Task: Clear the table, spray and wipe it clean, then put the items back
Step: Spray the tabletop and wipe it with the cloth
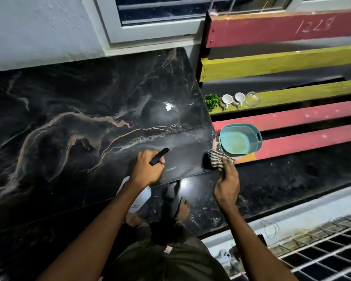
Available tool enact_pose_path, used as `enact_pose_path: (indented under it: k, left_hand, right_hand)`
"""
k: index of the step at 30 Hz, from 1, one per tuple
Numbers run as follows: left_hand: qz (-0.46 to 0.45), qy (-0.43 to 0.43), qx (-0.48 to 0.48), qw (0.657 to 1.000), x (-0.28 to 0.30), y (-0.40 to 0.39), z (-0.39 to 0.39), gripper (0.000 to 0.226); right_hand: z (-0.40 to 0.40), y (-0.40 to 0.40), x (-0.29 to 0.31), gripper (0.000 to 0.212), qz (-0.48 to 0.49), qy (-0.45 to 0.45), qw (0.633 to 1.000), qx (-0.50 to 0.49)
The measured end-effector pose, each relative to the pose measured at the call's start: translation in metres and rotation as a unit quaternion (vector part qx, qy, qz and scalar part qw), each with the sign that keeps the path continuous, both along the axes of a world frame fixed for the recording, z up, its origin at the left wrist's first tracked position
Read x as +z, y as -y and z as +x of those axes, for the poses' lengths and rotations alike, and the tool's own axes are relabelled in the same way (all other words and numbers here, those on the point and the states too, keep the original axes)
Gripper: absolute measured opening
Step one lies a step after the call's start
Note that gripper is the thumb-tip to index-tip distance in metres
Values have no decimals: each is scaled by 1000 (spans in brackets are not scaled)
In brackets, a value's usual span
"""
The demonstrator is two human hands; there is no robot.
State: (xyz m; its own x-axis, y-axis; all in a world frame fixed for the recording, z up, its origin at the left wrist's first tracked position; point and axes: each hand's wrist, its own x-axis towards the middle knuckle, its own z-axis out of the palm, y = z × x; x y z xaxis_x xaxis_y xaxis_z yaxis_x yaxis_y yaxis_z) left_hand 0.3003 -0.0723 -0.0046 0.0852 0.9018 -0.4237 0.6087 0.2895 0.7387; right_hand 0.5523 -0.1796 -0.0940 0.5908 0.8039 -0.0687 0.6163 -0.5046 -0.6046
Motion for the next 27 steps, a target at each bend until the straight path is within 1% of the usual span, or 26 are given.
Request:
enact_pose_path:
  k: [2,4,5,7,9,10,12,15,16,18,20,22,23,24,27]
  left_hand:
    - [0,-2,4,1000,1,0,18,29]
    - [-6,-1,13,1000,1,0,31,24]
    - [-4,-6,16,1000,1,-1,37,21]
    - [8,-18,16,1000,3,-1,49,17]
    - [20,-24,14,999,6,-2,61,19]
    - [21,-25,16,999,8,-2,66,19]
    - [20,-18,26,999,11,-3,77,17]
    - [28,-11,25,999,14,-6,90,16]
    - [28,-12,26,999,16,-6,94,16]
    - [25,-11,22,999,18,-9,104,16]
    - [21,-4,12,1000,16,-12,112,17]
    - [18,-1,3,1000,13,-18,122,17]
    - [18,1,-4,1000,11,-22,127,17]
    - [19,7,-10,1000,12,-26,132,17]
    - [9,26,-21,999,10,-41,149,18]
  right_hand:
    - [-12,-5,9,71,33,17,996,77]
    - [-23,-14,8,76,35,29,984,174]
    - [-28,-21,7,75,19,43,972,231]
    - [-33,-28,0,73,-38,88,937,336]
    - [-31,-30,-4,69,-74,142,906,392]
    - [-24,-30,-3,68,-83,155,902,395]
    - [-3,-32,-2,68,-85,140,920,357]
    - [38,-39,1,73,-110,79,960,244]
    - [51,-42,3,69,-122,53,971,200]
    - [74,-51,15,51,-126,-25,987,95]
    - [95,-58,18,36,-112,-113,987,-2]
    - [110,-62,17,29,-83,-194,974,-78]
    - [116,-65,17,28,-68,-237,962,-118]
    - [119,-68,19,27,-55,-287,942,-162]
    - [129,-77,19,21,-17,-434,855,-282]
